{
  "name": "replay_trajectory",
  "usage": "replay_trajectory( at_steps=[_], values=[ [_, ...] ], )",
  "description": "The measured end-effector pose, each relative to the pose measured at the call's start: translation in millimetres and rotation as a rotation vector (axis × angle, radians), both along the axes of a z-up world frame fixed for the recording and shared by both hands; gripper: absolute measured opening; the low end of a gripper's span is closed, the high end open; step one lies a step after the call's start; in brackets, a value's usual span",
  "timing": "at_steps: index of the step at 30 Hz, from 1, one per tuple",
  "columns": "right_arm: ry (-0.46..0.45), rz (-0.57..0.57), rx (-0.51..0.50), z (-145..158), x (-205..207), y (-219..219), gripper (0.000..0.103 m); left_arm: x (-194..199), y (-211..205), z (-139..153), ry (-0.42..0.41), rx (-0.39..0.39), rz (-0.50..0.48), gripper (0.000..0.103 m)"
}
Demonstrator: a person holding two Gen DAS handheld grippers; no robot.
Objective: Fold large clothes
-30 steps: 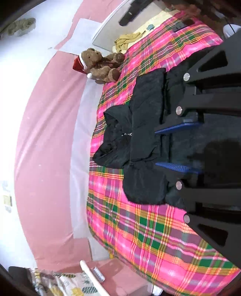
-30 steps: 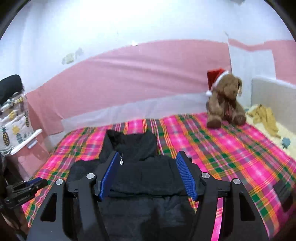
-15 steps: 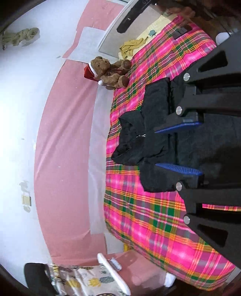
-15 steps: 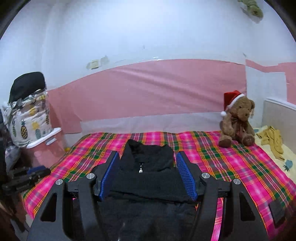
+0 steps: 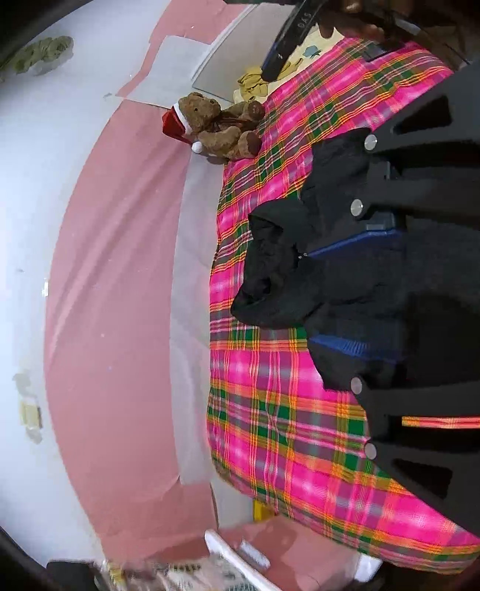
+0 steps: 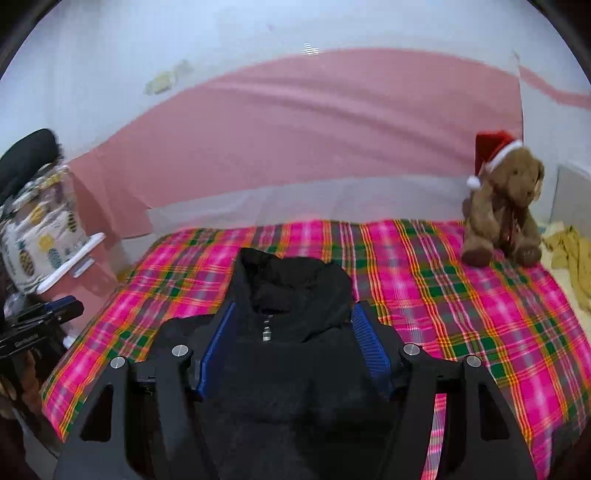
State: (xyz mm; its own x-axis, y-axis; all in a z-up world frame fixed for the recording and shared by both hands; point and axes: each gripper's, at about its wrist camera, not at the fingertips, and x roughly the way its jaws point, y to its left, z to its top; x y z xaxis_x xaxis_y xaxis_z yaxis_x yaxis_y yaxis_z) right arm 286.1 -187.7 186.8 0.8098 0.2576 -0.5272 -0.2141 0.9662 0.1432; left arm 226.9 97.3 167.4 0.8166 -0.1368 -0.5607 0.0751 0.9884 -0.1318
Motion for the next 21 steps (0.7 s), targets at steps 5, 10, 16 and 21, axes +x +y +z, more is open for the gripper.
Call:
replay_trajectory(
  at_steps=[5,10,16,21],
  values=[
    [0.104,0.01,-0.014,-37,83,-13,0.065,82,-13,-23,0.051,0.004,-0.021,0.049],
    [0.227,0.029,-0.008,-84,165,-31,0.065,171,-27,-66,0.135,0.019,-0.015,0.05],
    [0.333,0.039,-0.032,-131,246,-29,0.065,257,-30,-127,0.234,0.022,0.045,0.05],
    [0.354,0.043,-0.057,-157,299,-19,0.065,305,-30,-156,0.258,0.034,0.076,0.05]
  ],
)
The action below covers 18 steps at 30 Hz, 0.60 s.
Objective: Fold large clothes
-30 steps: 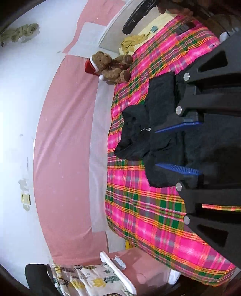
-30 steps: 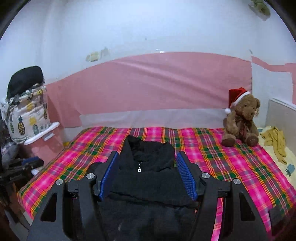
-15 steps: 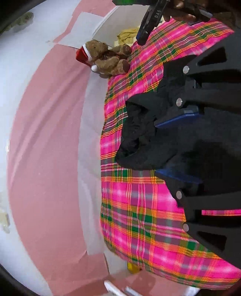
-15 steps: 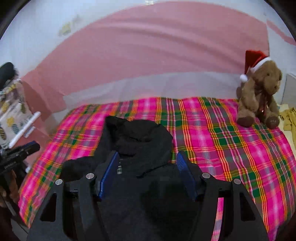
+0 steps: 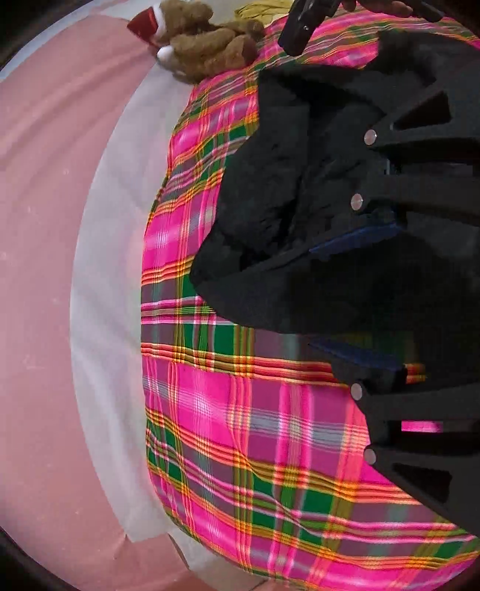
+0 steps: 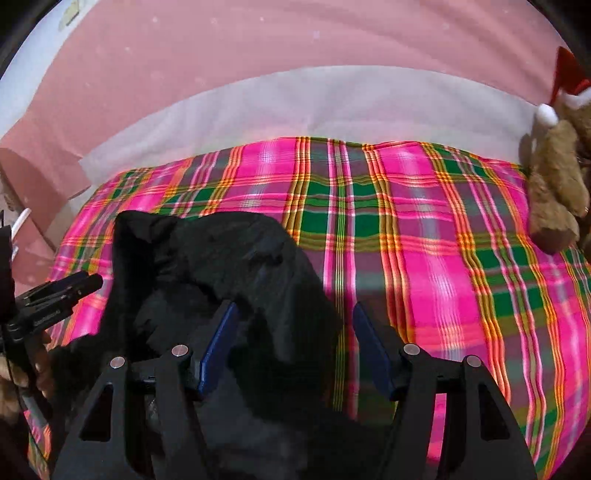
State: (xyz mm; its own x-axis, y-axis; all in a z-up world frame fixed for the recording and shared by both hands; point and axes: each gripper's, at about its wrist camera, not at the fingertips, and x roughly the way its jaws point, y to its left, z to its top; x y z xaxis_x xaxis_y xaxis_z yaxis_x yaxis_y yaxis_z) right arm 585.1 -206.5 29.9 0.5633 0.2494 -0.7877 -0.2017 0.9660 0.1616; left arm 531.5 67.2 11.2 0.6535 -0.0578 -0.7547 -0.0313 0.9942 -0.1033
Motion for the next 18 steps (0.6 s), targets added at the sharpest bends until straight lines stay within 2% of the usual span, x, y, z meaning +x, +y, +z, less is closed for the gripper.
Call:
replay_trajectory(
  at_steps=[4,5,6,7,8,10,12,18],
  values=[
    [0.073,-0.014,-0.069,-31,33,6,0.065,31,-1,-18,0.031,0.001,-0.001,0.05],
    [0.093,-0.015,-0.089,-37,37,8,0.061,38,-2,-21,0.04,0.004,-0.003,0.048],
    [0.101,-0.02,-0.107,-40,37,10,0.05,40,-3,-24,0.041,-0.004,-0.008,0.042],
    [0.092,-0.004,-0.104,-40,35,13,0.016,44,-3,-25,0.046,-0.015,-0.013,0.012],
    [0.086,0.005,-0.107,-39,33,16,0.01,46,-4,-25,0.058,-0.019,-0.012,0.0],
    [0.022,0.023,-0.125,-26,19,24,0.007,46,-5,-21,0.048,0.007,-0.012,0.0],
    [-0.027,0.026,-0.097,-9,5,25,0.007,33,-7,-8,0.001,0.004,-0.024,0.0],
    [-0.147,0.033,-0.002,43,-56,18,0.007,-26,13,43,-0.137,-0.068,-0.011,0.0]
  ],
)
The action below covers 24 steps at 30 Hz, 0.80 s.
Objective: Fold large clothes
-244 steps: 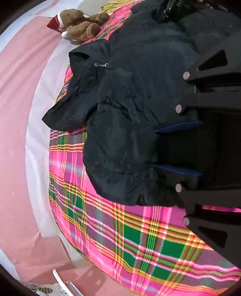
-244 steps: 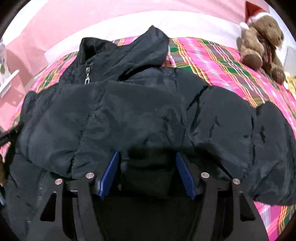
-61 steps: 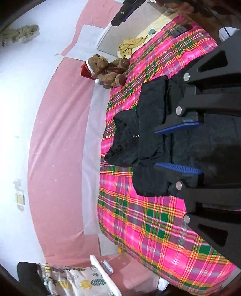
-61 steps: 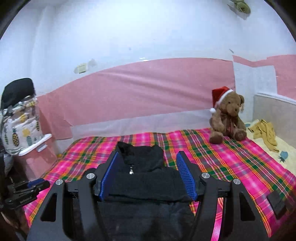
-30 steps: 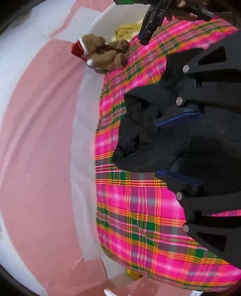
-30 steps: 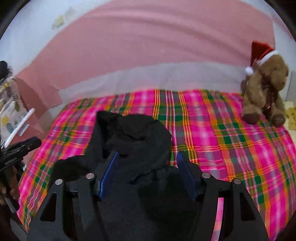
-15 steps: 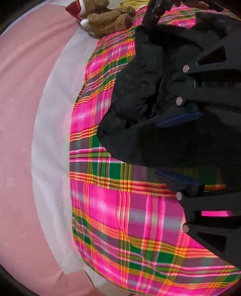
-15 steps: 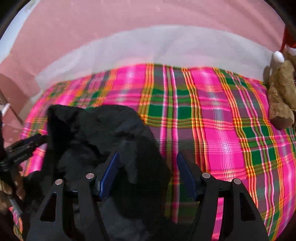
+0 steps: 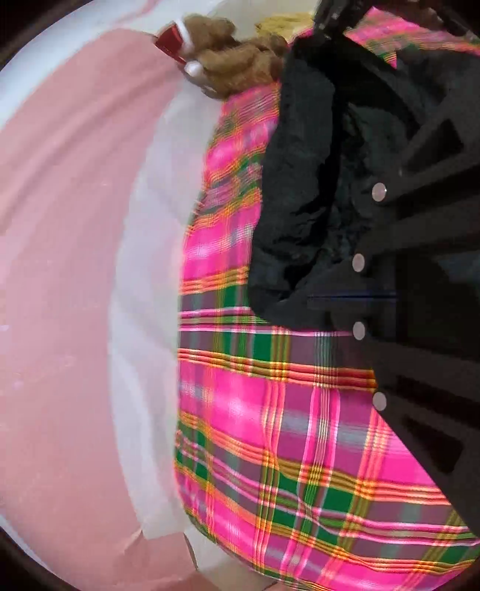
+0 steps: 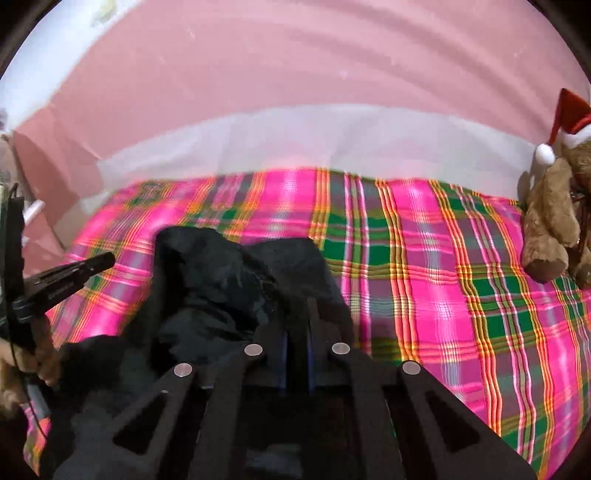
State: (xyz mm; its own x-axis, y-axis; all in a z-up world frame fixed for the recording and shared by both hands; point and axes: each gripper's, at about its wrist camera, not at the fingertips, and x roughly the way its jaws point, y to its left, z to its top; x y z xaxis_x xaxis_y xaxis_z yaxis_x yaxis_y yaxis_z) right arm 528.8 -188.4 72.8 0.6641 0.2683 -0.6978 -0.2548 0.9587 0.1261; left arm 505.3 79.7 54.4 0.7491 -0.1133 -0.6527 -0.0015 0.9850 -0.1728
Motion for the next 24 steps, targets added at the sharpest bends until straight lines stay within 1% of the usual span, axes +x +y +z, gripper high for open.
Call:
replay_trajectory(
  at_steps=[3,4,5,7,9,10,11,12,13,16,17,20,21,22,23,24],
  values=[
    [-0.018,0.026,0.02,12,-27,3,0.007,-27,7,18,-0.026,-0.044,-0.024,0.0],
    [-0.016,0.032,0.01,12,-33,6,0.007,-30,8,19,-0.017,-0.068,-0.047,0.0],
    [-0.011,0.031,0.0,12,-37,8,0.007,-31,7,18,0.003,-0.073,-0.053,0.0],
    [0.018,0.016,-0.005,5,-33,9,0.007,-24,4,12,0.047,-0.061,-0.062,0.001],
    [0.033,0.001,-0.006,-2,-31,7,0.007,-14,2,4,0.075,-0.054,-0.052,0.009],
    [0.039,-0.001,-0.002,-5,-29,5,0.007,-8,1,0,0.085,-0.059,-0.051,0.026],
    [0.041,0.0,0.004,-7,-30,2,0.007,1,0,-6,0.097,-0.054,-0.042,0.044],
    [0.041,0.002,0.01,-9,-30,2,0.007,11,-1,-13,0.105,-0.047,-0.031,0.049],
    [0.039,0.005,0.012,-12,-29,0,0.007,19,-3,-19,0.114,-0.046,-0.026,0.049],
    [0.039,0.02,0.026,-21,-27,-4,0.007,55,-8,-43,0.167,-0.057,-0.011,0.049],
    [0.039,0.023,0.032,-25,-26,-6,0.007,67,-10,-51,0.175,-0.047,-0.008,0.049],
    [0.048,0.031,0.05,-38,-21,-11,0.007,95,-17,-72,0.203,0.019,0.014,0.049],
    [0.05,0.032,0.055,-42,-20,-13,0.007,102,-18,-78,0.215,0.035,0.021,0.045],
    [0.05,0.033,0.056,-44,-19,-14,0.007,107,-19,-82,0.215,0.053,0.029,0.021],
    [0.049,0.033,0.056,-46,-18,-14,0.007,108,-20,-85,0.223,0.066,0.032,0.003],
    [0.048,0.029,0.053,-47,-17,-15,0.007,106,-21,-85,0.221,0.082,0.044,0.003]
  ],
)
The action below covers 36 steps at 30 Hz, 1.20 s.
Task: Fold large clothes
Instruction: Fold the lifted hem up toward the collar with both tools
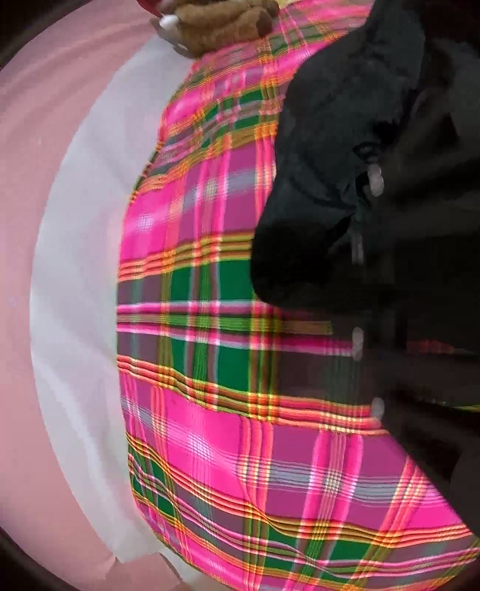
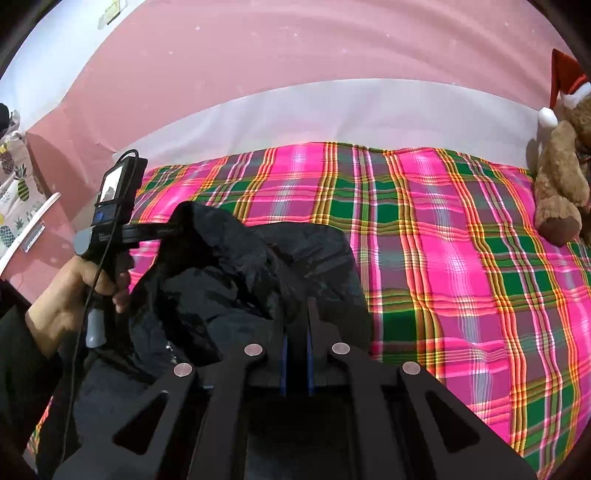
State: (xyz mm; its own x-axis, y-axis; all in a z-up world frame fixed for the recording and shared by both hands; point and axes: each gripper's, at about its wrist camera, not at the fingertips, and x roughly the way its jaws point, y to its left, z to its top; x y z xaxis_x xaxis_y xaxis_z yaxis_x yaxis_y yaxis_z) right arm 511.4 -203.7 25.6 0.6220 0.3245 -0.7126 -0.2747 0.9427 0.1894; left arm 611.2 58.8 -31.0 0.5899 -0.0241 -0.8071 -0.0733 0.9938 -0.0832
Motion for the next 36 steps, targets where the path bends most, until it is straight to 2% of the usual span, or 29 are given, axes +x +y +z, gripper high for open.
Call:
replay_trajectory(
  at_steps=[3,5,9,13,16,18,22,26,30,33,34,36],
  values=[
    [0.003,-0.025,0.011,0,0,-4,0.007,-26,3,21,-0.095,-0.005,0.0,0.002],
    [-0.002,-0.044,0.027,5,-4,-9,0.007,-48,13,45,-0.163,-0.048,0.006,0.002],
    [-0.037,-0.08,0.075,26,-29,-17,0.007,-124,28,103,-0.324,-0.132,-0.034,0.002],
    [-0.063,-0.104,0.138,42,-72,-23,0.007,-205,33,126,-0.408,-0.172,-0.098,0.002],
    [-0.054,-0.106,0.153,41,-109,-22,0.007,-255,36,113,-0.395,-0.188,-0.123,0.003],
    [-0.04,-0.101,0.142,34,-132,-20,0.007,-280,42,98,-0.366,-0.19,-0.104,0.003],
    [0.038,-0.078,0.126,8,-170,-15,0.008,-315,63,57,-0.251,-0.239,-0.046,0.006],
    [0.107,-0.042,0.106,-14,-201,-18,0.017,-352,73,34,-0.165,-0.252,-0.029,0.009],
    [0.109,-0.035,0.107,-13,-228,-30,0.021,-397,79,34,-0.148,-0.209,-0.037,0.009],
    [0.066,-0.035,0.113,0,-242,-33,0.033,-423,86,42,-0.165,-0.203,-0.033,0.009],
    [0.045,-0.037,0.109,5,-245,-31,0.036,-426,87,47,-0.183,-0.203,-0.026,0.009],
    [0.009,-0.03,0.105,13,-240,-23,0.036,-422,82,65,-0.221,-0.224,-0.032,0.009]
  ],
)
